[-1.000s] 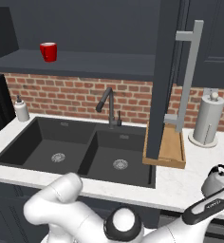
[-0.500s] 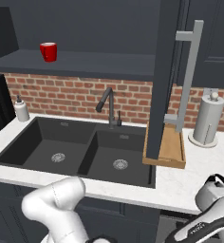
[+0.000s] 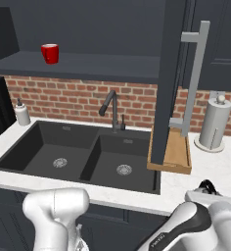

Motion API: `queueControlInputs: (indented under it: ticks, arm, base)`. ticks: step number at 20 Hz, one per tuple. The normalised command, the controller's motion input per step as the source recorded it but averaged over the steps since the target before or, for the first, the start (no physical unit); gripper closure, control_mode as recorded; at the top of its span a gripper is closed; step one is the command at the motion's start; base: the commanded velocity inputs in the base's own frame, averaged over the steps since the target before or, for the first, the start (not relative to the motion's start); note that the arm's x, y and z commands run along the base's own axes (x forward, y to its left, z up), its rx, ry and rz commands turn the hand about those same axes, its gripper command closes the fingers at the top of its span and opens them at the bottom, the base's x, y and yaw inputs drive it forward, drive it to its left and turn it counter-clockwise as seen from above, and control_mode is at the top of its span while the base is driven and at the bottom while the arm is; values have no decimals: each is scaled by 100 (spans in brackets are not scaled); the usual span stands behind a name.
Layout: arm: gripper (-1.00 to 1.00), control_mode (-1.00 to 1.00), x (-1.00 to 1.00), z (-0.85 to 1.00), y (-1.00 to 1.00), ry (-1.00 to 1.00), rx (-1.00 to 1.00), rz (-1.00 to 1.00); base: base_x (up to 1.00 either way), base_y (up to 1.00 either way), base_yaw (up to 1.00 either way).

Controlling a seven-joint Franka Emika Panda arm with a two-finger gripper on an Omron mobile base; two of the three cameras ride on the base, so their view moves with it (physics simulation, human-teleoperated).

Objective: Pick the kettle from the counter and place it on the tray. Then pick the mug from the cabinet and place it on the tray. Then close the cabinet doors.

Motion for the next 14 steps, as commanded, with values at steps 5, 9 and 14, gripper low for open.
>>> queueControlInputs:
  ticks: [5, 9, 14]
  arm:
    - [100, -100, -41, 15, 48, -2, 0, -5]
    - [100, -100, -28, 18, 51, -6, 0, -7]
    - [100, -100, -2, 36, 48, -1, -1, -7]
  base:
    - [0, 0, 0]
    - [0, 0, 0]
    - [0, 0, 0]
